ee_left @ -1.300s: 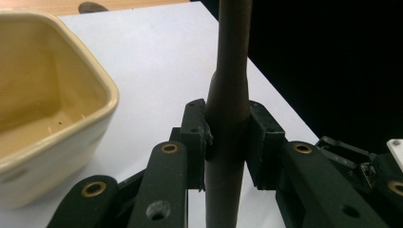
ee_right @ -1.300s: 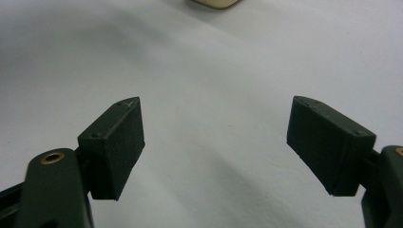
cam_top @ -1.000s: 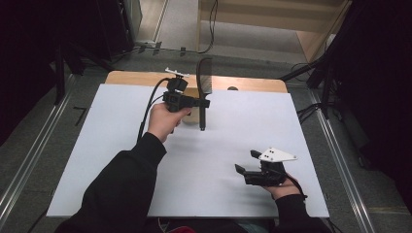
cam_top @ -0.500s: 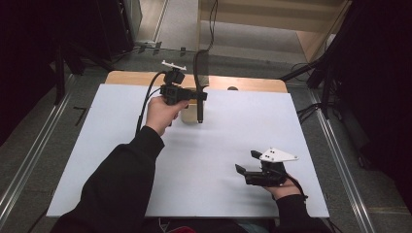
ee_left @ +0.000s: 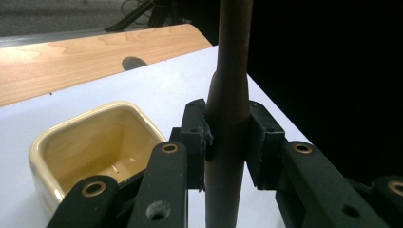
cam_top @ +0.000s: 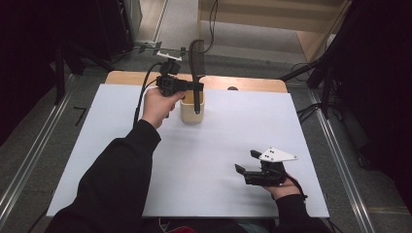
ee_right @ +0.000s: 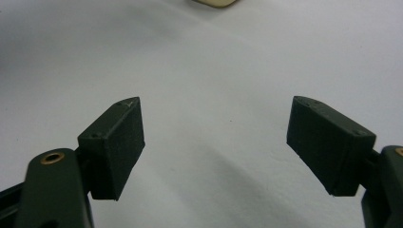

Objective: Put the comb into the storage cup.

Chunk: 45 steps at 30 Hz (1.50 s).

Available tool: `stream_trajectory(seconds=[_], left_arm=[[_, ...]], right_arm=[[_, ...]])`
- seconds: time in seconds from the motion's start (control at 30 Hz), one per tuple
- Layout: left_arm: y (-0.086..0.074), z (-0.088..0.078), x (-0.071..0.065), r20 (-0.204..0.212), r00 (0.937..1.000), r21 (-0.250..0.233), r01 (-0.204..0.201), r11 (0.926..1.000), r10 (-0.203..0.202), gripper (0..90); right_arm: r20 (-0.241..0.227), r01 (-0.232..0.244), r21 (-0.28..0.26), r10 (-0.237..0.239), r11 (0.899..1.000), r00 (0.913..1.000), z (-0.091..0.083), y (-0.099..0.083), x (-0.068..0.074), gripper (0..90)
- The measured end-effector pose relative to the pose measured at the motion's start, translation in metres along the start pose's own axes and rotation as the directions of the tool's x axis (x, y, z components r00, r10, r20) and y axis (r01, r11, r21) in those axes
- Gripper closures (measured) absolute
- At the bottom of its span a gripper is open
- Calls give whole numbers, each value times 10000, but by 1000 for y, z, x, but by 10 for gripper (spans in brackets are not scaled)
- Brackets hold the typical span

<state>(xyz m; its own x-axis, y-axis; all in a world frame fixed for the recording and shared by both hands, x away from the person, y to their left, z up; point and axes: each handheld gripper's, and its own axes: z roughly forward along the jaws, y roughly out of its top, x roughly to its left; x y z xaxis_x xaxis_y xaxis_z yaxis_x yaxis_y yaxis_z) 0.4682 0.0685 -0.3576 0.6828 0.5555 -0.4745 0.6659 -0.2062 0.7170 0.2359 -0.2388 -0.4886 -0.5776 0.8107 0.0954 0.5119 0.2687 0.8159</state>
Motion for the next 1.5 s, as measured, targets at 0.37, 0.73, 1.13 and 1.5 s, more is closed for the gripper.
stream_trajectory(seconds=[0.37, 0.73, 1.13, 1.5], left_arm=[[13, -6, 3, -388, 9991, -275, -169, 9995, 158, 724], [24, -3, 18, -890, 9959, -620, -209, 9979, 153, 724], [24, 3, 33, -1295, 9916, -778, -93, 9969, -9, 724], [17, 14, 37, -1381, 9904, -668, -141, 9977, 48, 723]], right_arm=[[-161, 43, -121, -45, 9999, 9999, 0, 1, 1, 186], [-192, 145, -252, -150, 9996, 9997, 0, 2, 0, 185], [-27, 78, -356, -79, 9993, 10000, -3, 3, -3, 185], [-73, 94, -281, -97, 9996, 9999, -2, 3, -2, 185]])
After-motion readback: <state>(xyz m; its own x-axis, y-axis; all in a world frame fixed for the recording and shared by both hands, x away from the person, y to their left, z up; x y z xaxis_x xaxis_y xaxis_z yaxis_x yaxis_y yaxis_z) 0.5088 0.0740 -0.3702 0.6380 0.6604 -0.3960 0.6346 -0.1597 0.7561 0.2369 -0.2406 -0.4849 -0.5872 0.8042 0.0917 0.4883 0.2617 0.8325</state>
